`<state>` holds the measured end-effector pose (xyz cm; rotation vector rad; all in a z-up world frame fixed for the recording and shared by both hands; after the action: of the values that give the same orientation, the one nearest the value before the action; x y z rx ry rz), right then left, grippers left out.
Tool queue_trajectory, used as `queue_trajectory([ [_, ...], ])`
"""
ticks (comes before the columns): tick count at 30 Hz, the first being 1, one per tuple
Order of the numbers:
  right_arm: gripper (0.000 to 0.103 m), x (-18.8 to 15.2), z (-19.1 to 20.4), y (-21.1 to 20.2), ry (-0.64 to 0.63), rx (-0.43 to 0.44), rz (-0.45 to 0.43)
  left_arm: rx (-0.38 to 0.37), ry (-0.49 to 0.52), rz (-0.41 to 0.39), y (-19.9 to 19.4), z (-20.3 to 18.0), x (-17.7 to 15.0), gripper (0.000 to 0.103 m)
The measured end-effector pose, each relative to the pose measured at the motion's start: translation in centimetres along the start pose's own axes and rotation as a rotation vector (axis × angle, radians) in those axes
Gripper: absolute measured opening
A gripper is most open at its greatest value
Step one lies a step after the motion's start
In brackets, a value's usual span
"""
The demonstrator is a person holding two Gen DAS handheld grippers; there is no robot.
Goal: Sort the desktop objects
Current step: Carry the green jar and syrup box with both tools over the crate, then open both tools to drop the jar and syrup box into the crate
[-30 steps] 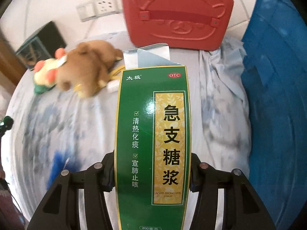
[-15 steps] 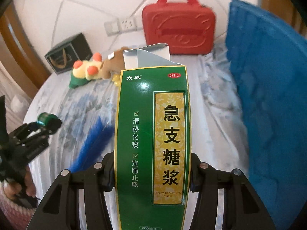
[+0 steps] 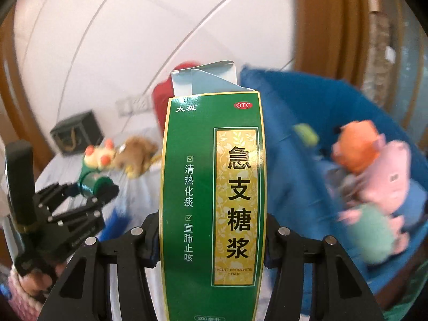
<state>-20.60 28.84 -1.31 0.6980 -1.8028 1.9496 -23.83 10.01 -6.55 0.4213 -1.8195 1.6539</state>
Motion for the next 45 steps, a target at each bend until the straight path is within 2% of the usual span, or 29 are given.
queue_trajectory([
  [5,0.053,1.7,-5.2,-4.6,0.045,-0.048,-0.100,-0.050,0.094,-0.079,-2.2,-7.6,4.2,0.046],
  [6,0.054,2.0,-6.3,-5.3,0.057,-0.038,-0.114,-0.062,0.113,-0.093,-2.5,-9.2,5.0,0.046],
  [8,0.055,2.5,-9.1,-6.6,0.096,0.049,-0.130,-0.073,0.160,-0.123,-3.2,-12.8,6.5,0.046],
  [9,0.054,2.7,-10.3,-7.4,0.104,0.033,-0.147,-0.079,0.177,-0.134,-3.5,-14.2,7.1,0.046],
  [11,0.054,3.2,-12.5,-9.1,0.109,-0.053,-0.182,-0.102,0.195,-0.149,-3.9,-16.9,8.4,0.046],
  [13,0.054,3.7,-14.9,-10.4,0.122,-0.045,-0.199,-0.121,0.198,-0.161,-4.1,-19.0,9.5,0.046],
  [15,0.054,4.0,-16.9,-11.6,0.121,-0.106,-0.218,-0.138,0.207,-0.163,-4.2,-21.0,10.4,0.046],
  [18,0.054,3.9,-20.0,-12.1,0.123,-0.195,-0.217,-0.156,0.235,-0.159,-4.3,-24.3,11.3,0.046],
  [21,0.054,3.4,-23.0,-11.0,0.134,-0.268,-0.171,-0.157,0.272,-0.133,-3.6,-27.9,11.6,0.046],
  [24,0.054,2.8,-25.6,-8.9,0.133,-0.281,-0.103,-0.136,0.298,-0.079,-2.1,-30.4,11.5,0.046],
  [27,0.054,2.1,-27.3,-6.2,0.137,-0.210,-0.038,-0.106,0.312,-0.005,-0.3,-31.7,11.2,0.046],
  [29,0.053,1.8,-28.0,-4.4,0.129,-0.167,-0.001,-0.085,0.320,0.026,0.6,-31.9,10.8,0.052],
  [33,0.054,1.2,-28.0,-2.4,0.111,-0.134,0.033,-0.065,0.298,0.003,-0.1,-31.0,10.6,0.083],
  [34,0.059,1.0,-28.0,-2.1,0.113,-0.126,0.029,-0.060,0.292,-0.002,-0.3,-30.9,10.5,0.084],
  [36,0.082,1.1,-28.5,-1.9,0.120,-0.111,0.021,-0.050,0.284,-0.010,-0.9,-30.4,10.2,0.087],
  [37,0.098,0.9,-28.4,-1.9,0.123,-0.112,0.017,-0.046,0.277,-0.013,-1.1,-30.1,10.1,0.091],
  [38,0.103,0.9,-28.3,-2.1,0.126,-0.119,0.008,-0.041,0.269,-0.021,-1.4,-29.8,9.9,0.091],
  [45,0.103,-0.6,-27.4,-5.9,0.153,-0.129,-0.077,-0.036,0.243,-0.085,-3.8,-27.6,8.4,0.092],
])
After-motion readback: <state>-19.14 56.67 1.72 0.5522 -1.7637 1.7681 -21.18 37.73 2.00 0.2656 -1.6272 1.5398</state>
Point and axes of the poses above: each gripper's, at about its wrist camera, not at the fingertips, and y roughly the way its jaws point, z to its left, x to its top, the point moved 1 cm from there along y, roughly the way its jaws point, and after that the axes turned 11 degrees about z, right-handed, at the moved point
